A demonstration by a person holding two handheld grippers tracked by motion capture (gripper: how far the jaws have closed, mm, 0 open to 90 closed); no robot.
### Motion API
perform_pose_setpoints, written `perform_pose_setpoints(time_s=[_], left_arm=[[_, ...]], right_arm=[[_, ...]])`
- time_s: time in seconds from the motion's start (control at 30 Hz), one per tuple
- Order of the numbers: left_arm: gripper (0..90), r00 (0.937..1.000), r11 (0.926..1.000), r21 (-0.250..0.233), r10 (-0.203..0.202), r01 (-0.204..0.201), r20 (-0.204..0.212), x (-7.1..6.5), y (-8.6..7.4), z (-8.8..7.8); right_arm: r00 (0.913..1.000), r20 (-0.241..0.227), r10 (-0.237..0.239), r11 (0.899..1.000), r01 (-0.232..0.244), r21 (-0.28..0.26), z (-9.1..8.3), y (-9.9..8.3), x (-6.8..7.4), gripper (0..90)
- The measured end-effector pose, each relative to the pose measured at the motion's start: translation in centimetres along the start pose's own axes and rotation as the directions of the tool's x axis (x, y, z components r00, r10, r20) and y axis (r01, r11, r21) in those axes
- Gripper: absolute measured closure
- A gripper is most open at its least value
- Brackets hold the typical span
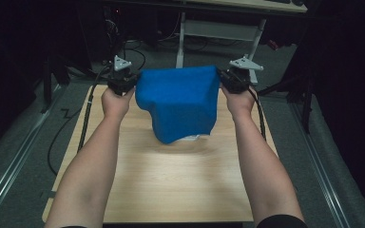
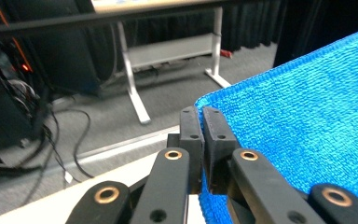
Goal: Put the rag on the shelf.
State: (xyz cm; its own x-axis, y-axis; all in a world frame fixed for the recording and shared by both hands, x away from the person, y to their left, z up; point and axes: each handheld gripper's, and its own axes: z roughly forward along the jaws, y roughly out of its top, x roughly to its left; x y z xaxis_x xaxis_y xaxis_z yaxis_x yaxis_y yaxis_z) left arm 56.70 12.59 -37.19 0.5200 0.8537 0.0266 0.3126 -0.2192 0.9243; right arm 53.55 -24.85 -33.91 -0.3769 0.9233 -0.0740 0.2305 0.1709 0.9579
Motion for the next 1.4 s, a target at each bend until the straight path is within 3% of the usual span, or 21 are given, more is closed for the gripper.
perform_pose_setpoints(time_s=[0.27,0.37,0.43,0.63,0.87,0.93,1.17,1.4], left_arm=[[87.9,0.9988,0.9961,0.086,-0.023,0.019,0.044,-0.8,-3.5,1.2],[87.9,0.9970,0.9896,0.140,-0.042,0.032,0.065,-1.1,-5.5,1.3],[87.9,0.9969,0.9907,0.135,-0.031,0.021,0.072,-1.4,-6.3,1.2],[87.9,0.9930,0.9871,0.153,-0.061,0.045,0.101,-1.9,-8.7,1.0],[88.0,0.9817,0.9853,0.154,-0.099,0.074,0.163,-2.6,-11.1,0.7],[87.9,0.9770,0.9826,0.160,-0.122,0.094,0.175,-2.6,-11.7,0.7],[87.9,0.9699,0.9722,0.200,-0.159,0.121,0.185,-2.9,-12.8,1.2],[87.8,0.9638,0.9641,0.233,-0.176,0.127,0.201,-3.4,-13.8,2.0]], right_arm=[[0.9999,-0.008,0.010,0.996,-0.009,0.086,0.6,-3.7,0.1,88.9],[0.9997,-0.021,0.015,0.994,-0.012,0.111,0.6,-5.1,0.3,88.9],[0.9993,-0.032,0.017,0.992,-0.013,0.124,0.6,-5.9,0.5,88.9],[0.9977,-0.054,0.040,0.988,-0.032,0.154,0.3,-8.6,1.1,88.8],[0.9948,-0.078,0.065,0.982,-0.050,0.184,-0.1,-11.2,2.0,88.9],[0.9943,-0.084,0.066,0.979,-0.048,0.197,-0.2,-11.8,2.1,88.8],[0.9939,-0.091,0.064,0.974,-0.042,0.221,-0.2,-13.2,2.9,88.8],[0.9934,-0.096,0.064,0.969,-0.039,0.243,-0.1,-14.3,3.2,88.8]])
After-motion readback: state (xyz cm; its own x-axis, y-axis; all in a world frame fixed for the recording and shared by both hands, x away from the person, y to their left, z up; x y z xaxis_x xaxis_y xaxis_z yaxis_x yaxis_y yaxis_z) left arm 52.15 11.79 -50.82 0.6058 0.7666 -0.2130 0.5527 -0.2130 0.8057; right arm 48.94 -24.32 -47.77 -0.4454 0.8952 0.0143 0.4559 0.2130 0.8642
